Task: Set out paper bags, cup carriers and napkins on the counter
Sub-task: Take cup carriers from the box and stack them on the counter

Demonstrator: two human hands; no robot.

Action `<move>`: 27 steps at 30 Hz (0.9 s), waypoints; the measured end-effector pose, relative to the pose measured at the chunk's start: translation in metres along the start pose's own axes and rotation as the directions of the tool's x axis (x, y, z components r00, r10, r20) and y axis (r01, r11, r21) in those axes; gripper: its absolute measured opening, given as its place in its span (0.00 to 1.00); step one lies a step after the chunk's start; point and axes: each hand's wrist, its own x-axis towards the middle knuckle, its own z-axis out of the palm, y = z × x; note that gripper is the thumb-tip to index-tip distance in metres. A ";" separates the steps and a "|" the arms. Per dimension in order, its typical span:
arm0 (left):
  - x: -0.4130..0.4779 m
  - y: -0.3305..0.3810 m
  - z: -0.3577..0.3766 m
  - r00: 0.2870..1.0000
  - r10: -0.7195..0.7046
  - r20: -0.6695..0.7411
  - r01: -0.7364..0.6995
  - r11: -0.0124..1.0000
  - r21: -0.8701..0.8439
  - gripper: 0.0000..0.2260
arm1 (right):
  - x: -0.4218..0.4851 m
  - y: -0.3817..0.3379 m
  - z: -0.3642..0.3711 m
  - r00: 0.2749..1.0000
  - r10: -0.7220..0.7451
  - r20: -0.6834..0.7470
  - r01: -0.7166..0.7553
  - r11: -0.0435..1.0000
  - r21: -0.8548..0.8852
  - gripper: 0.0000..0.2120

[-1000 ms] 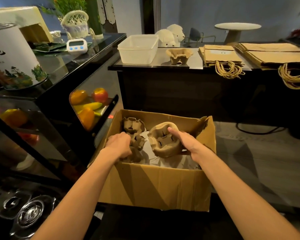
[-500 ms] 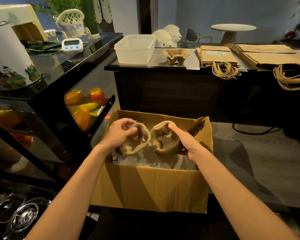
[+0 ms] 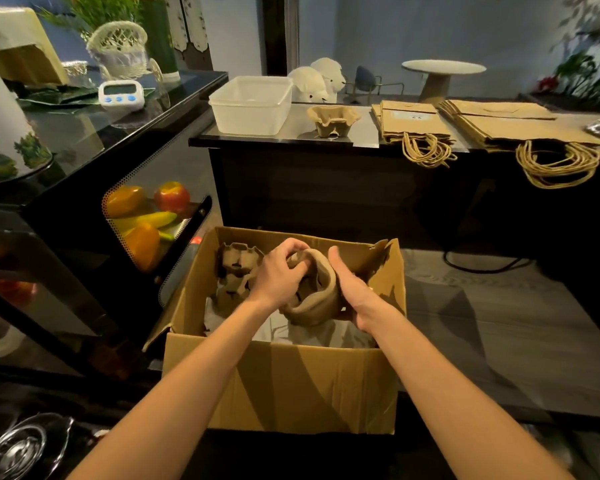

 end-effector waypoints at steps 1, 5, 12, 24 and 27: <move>0.001 0.000 0.001 1.000 0.003 -0.011 -0.003 1.000 0.023 0.08 | 0.002 0.001 -0.001 1.000 0.011 0.006 -0.011 1.000 0.019 0.35; 0.003 0.001 -0.006 0.998 0.057 0.029 -0.059 0.995 0.075 0.19 | 0.004 0.004 -0.002 0.997 -0.017 0.077 0.023 0.997 -0.079 0.30; 0.013 -0.026 -0.049 0.978 -0.161 -0.135 0.206 0.860 0.468 0.10 | 0.025 0.010 -0.009 0.994 0.014 -0.113 -0.014 1.000 0.001 0.35; 0.008 -0.031 -0.047 0.930 -0.368 0.000 0.214 0.540 0.814 0.20 | 0.024 0.010 -0.008 0.994 -0.037 -0.103 0.028 0.996 -0.082 0.37; 0.002 -0.027 -0.049 0.947 -0.315 -0.058 0.277 0.714 0.644 0.19 | 0.027 0.011 -0.009 0.987 -0.034 -0.158 0.025 0.998 -0.060 0.40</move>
